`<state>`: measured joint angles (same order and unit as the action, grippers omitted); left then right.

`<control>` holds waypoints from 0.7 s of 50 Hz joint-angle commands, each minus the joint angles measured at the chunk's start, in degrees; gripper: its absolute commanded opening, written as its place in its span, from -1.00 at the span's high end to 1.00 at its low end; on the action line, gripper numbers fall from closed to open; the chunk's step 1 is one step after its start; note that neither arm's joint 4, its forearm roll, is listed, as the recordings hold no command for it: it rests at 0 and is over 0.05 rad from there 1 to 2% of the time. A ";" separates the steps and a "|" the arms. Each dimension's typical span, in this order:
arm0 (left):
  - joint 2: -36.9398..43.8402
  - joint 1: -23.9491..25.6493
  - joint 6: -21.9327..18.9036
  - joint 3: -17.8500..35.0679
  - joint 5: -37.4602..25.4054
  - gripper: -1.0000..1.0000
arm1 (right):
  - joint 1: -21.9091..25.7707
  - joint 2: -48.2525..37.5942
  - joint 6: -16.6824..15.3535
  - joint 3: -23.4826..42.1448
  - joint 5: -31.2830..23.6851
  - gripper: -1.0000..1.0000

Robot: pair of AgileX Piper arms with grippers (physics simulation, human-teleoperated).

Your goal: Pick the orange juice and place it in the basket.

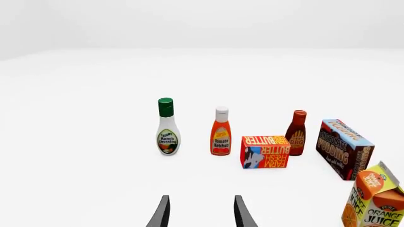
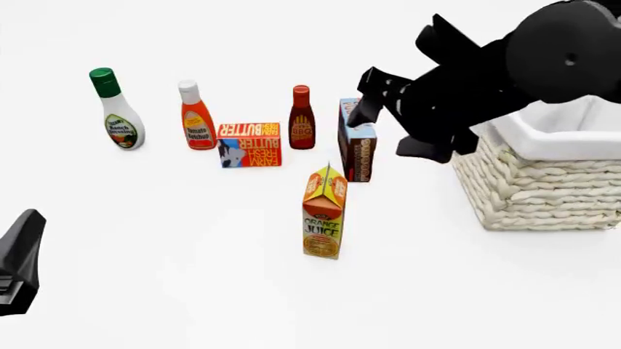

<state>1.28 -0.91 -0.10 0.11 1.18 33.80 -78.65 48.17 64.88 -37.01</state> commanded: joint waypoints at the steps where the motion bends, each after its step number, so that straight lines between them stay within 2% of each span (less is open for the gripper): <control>1: 0.01 0.00 0.00 0.00 0.01 -1.00 | 1.08 -2.72 1.51 4.56 -6.03 -1.00; 8: 0.01 0.00 0.00 0.00 0.00 -1.00 | 2.79 -4.44 2.39 7.40 -9.82 -1.00; 13: 0.01 0.02 0.00 0.00 0.01 -1.00 | 4.43 -4.95 3.88 7.83 -10.01 -1.00; 16: 0.01 0.00 0.00 0.00 0.01 -1.00 | 4.07 -5.96 3.42 8.91 -11.71 -1.00; 19: 0.02 0.00 0.00 0.00 0.01 -1.00 | 5.34 -6.41 4.76 9.31 -11.91 -1.00; 35: 0.01 0.01 0.00 0.00 0.00 -1.00 | 3.47 -11.17 2.68 19.26 -21.92 -1.00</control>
<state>1.28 -0.91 -0.10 0.11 1.19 37.65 -87.18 51.49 79.28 -53.93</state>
